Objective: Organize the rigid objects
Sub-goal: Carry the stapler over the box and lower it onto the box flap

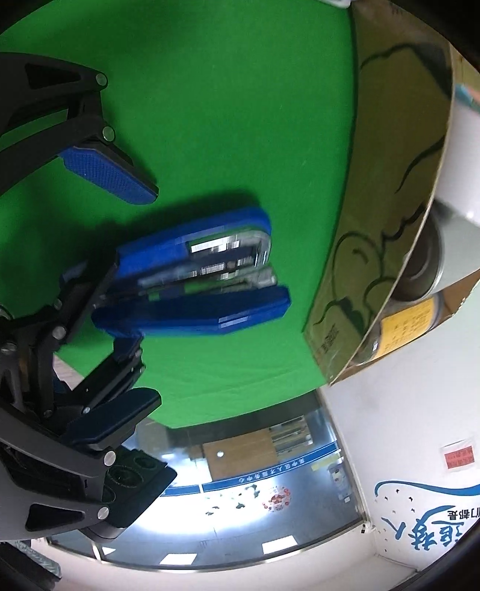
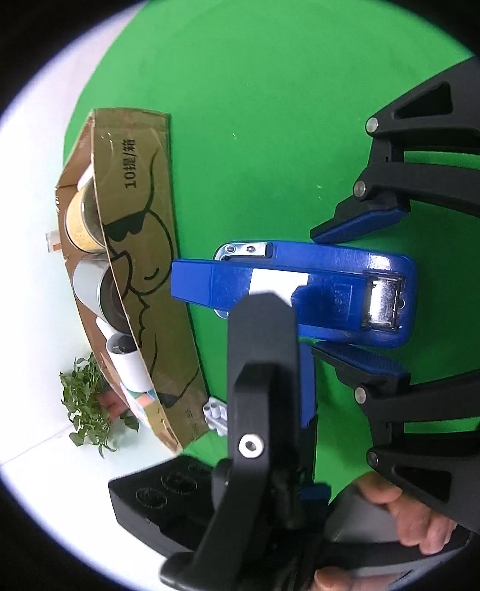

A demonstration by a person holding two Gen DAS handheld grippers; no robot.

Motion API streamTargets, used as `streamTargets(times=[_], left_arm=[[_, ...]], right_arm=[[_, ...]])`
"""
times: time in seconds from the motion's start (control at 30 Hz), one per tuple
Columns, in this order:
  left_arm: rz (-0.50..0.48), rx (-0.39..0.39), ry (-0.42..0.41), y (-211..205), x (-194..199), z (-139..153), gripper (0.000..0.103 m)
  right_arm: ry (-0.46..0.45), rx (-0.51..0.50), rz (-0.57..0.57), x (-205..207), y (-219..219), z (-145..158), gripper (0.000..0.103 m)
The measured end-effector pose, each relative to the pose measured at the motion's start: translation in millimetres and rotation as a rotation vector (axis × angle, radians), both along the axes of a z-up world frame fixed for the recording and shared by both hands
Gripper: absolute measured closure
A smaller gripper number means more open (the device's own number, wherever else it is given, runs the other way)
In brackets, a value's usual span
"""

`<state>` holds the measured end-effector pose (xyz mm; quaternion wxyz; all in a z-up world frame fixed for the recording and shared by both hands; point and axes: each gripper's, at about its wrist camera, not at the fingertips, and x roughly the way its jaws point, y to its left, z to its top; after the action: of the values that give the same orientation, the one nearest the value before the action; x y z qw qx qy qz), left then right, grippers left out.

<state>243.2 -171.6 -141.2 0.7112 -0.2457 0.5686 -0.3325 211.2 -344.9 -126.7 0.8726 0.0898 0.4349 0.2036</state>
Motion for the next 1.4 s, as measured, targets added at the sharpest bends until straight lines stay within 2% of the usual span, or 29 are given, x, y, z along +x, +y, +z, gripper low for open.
streamTargets(times=[0.03,0.1,0.17,0.23,0.3,0.47,0.57,0.63,0.83,1.13,1.3,1.33,1.4], left_arm=[[-0.007,-0.002,0.005,-4.0,0.9,-1.2,0.009],[-0.017,0.002,0.011,-12.0,5.2,-5.1,0.021],[-0.006,0.013,0.014,-19.2,5.7,-4.7,0.024],[-0.002,0.029,0.01,-18.7,4.9,-3.9,0.034],[-0.006,0.079,-0.009,-17.0,2.3,-2.6,0.051],[0.008,0.064,0.0,-12.0,2.9,-4.4,0.051],[-0.004,0.083,-0.027,-16.1,-1.0,-2.9,0.051],[-0.01,0.093,-0.042,-2.1,-15.5,6.6,0.052],[-0.009,0.096,-0.101,-1.6,-24.9,30.1,0.052],[0.024,0.049,-0.225,16.6,-28.3,88.3,0.052],[0.053,0.055,-0.298,32.5,-26.4,118.7,0.053],[0.06,0.056,-0.301,35.6,-25.1,123.1,0.054],[0.079,0.059,-0.307,46.8,-20.6,128.6,0.056]], right_arm=[[0.007,0.012,0.008,-0.8,-0.1,-0.1,0.049],[0.019,0.035,0.033,-8.1,3.5,2.2,0.049],[0.019,0.042,0.048,-11.5,7.2,3.0,0.049],[0.02,0.046,0.049,-11.6,7.2,3.4,0.049],[0.024,0.057,0.048,-11.4,3.7,3.0,0.049],[0.023,0.046,0.056,-11.6,9.9,3.7,0.049],[0.03,0.055,0.052,-11.3,9.2,4.7,0.049],[0.035,0.06,0.051,-6.6,12.2,6.3,0.05],[-0.001,0.058,0.059,-15.2,14.4,15.5,0.05],[-0.149,0.014,0.078,-20.0,29.1,58.4,0.05],[-0.212,-0.006,0.096,-15.5,45.0,81.6,0.05],[-0.224,-0.014,0.102,-15.2,48.7,83.9,0.058],[-0.247,-0.009,0.137,-17.5,55.0,92.1,0.06]])
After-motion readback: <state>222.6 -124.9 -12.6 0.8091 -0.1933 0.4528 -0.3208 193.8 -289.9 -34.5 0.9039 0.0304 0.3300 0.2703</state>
